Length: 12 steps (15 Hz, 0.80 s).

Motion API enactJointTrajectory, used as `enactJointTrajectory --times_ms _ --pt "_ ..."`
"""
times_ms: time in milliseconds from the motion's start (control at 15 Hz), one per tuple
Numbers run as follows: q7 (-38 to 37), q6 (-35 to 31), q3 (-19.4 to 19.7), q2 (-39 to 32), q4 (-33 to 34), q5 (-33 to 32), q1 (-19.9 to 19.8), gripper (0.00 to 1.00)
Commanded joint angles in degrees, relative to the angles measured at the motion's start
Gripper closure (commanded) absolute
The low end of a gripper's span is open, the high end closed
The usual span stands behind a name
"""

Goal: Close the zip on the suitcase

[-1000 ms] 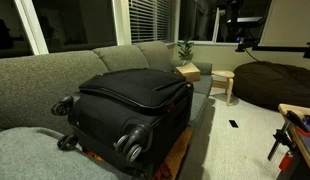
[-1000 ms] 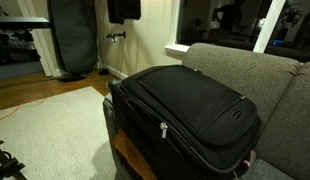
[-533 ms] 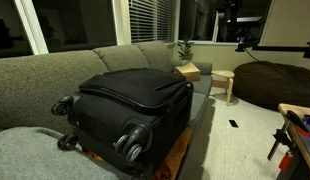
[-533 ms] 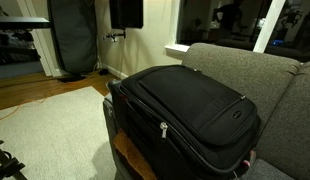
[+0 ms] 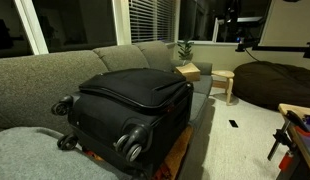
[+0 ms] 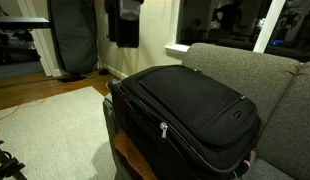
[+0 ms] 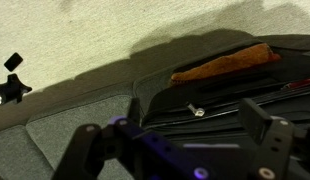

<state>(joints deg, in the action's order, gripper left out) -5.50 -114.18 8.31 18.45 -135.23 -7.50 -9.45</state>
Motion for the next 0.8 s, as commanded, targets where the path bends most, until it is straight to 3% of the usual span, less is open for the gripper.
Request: enactJointTrajectory --times_ms 0,733 --pt "1.06 -0.71 0.22 -0.25 -1.82 0.84 -0.14 0.00" --pt "4.35 -6.91 0.98 3.37 -9.66 4.63 -0.17 0.00"
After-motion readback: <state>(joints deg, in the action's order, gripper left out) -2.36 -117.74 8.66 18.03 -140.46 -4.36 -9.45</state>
